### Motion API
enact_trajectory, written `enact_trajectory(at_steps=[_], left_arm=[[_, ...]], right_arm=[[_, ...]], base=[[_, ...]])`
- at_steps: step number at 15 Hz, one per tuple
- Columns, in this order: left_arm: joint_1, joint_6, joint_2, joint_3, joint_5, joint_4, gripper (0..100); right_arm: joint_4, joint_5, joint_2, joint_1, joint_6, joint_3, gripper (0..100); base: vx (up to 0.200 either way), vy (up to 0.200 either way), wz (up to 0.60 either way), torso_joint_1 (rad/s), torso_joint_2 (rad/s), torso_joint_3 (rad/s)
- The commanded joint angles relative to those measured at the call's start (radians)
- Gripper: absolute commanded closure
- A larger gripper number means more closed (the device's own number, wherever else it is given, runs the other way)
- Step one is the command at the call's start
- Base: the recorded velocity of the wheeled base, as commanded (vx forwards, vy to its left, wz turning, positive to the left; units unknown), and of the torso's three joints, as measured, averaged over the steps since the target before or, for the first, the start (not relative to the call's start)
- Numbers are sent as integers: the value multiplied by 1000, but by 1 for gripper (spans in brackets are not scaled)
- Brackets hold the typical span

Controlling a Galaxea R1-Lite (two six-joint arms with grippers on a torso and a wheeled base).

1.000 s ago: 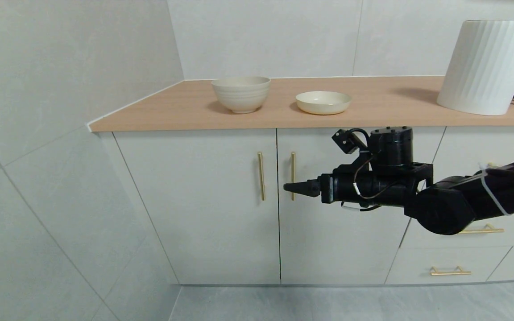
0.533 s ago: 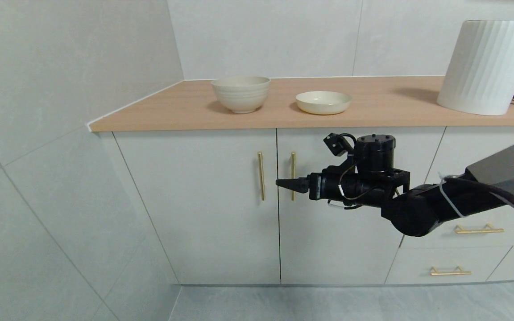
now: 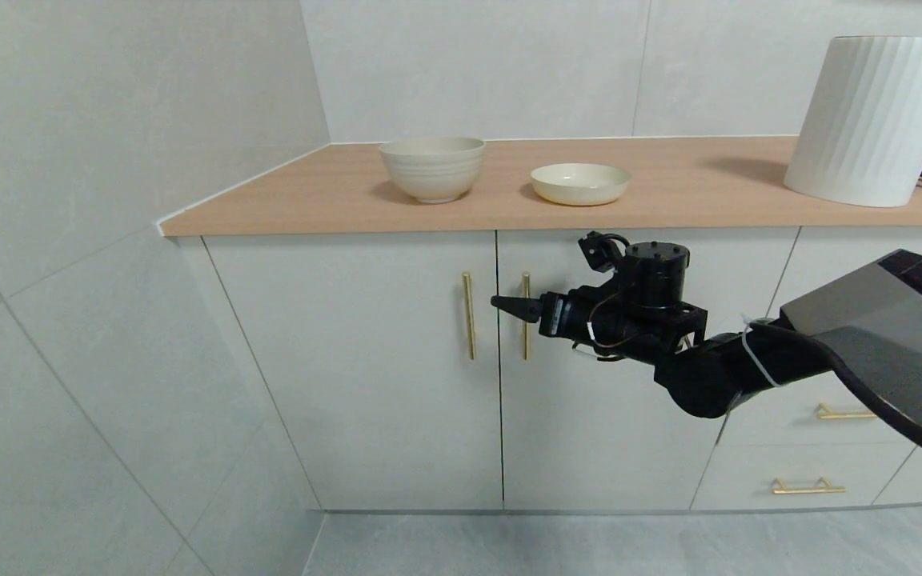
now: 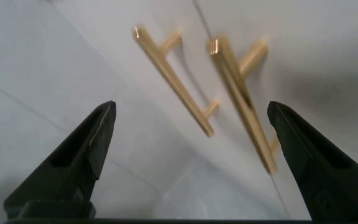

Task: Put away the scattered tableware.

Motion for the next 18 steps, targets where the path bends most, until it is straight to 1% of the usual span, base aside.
enact_trajectory(at_steps=[1,6,8,12,16,18], left_arm=[[0,0,0,0,0,0,0],[0,0,0,0,0,0,0],[0,0,0,0,0,0,0],[0,0,0,0,0,0,0],[0,0,0,0,0,0,0],[0,0,0,0,0,0,0]], right_arm=[[-4,1,16,1,12,-10,0],[-53,-2,62,14,13,-29,0],[-76,-21,86,18,13,-42,0],[-79,-22,88,32,18,-44,0],[-79,5,19,38,56,27,0],[-87,116,-72,38,58,142,0]], base=[[0,0,0,0,0,0],[0,0,0,0,0,0],[0,0,0,0,0,0],[0,0,0,0,0,0],[0,0,0,0,0,0],[0,0,0,0,0,0]])
